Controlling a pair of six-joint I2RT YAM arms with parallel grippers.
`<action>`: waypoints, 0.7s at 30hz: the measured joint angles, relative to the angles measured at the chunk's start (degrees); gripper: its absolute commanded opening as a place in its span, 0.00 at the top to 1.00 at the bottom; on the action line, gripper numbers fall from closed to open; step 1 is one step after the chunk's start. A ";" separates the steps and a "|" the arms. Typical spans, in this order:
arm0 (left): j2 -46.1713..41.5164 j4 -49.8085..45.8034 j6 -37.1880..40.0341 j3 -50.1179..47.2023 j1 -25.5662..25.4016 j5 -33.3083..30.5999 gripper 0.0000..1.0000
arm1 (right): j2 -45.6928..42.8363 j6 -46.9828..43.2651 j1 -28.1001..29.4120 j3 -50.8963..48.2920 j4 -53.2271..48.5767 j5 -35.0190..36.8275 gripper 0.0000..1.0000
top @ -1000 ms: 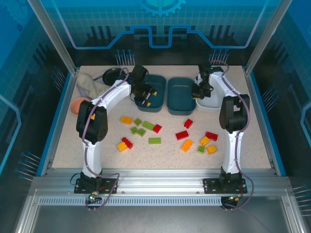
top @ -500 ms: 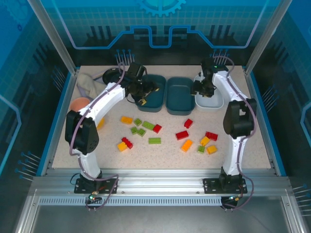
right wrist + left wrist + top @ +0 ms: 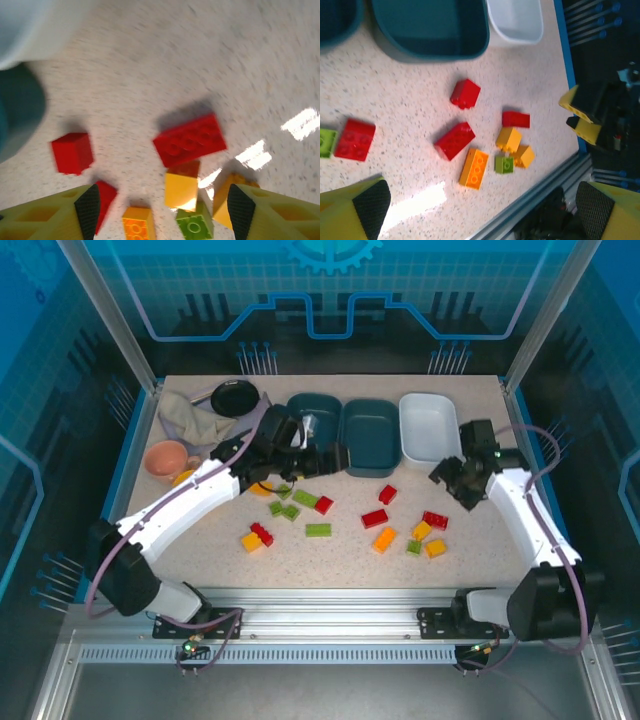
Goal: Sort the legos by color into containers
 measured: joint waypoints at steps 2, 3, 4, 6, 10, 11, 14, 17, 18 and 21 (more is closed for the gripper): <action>0.11 0.63 -0.04 -1.73 -1.29 0.09 0.01 | 0.52 4.07 -0.83 -3.41 1.86 -1.40 0.26; 0.22 0.92 -0.04 -2.27 -1.86 0.09 0.01 | 1.22 5.92 -1.16 -4.63 2.60 -2.08 0.26; 0.33 1.11 -0.07 -2.51 -2.25 0.07 0.01 | 1.92 7.48 -1.42 -5.46 3.50 -2.80 0.26; 0.63 1.81 -0.07 -2.51 -3.28 0.04 0.01 | 3.58 10.47 -1.84 -6.91 5.66 -4.37 0.26; 0.92 2.47 -0.07 -2.19 -5.35 0.02 0.01 | 5.88 14.64 -2.23 -7.50 9.46 -6.10 0.26; 1.18 2.64 -0.07 -1.99 -5.88 0.02 0.01 | 6.49 15.56 -2.38 -7.52 10.43 -6.47 0.26; 1.73 2.99 -0.07 -1.70 -6.95 0.02 0.01 | 8.46 18.03 -3.04 -8.33 13.35 -7.82 0.26; 1.88 3.02 -0.07 -1.64 -7.50 0.02 0.01 | 9.90 20.15 -3.72 -10.01 15.37 -9.18 0.27; 1.95 3.02 -0.07 -1.60 -7.54 0.02 0.01 | 10.40 20.81 -3.91 -10.38 15.63 -9.51 0.27; 2.34 3.10 -0.09 -1.22 -7.58 0.02 0.01 | 11.52 22.29 -4.09 -10.62 16.41 -10.34 0.31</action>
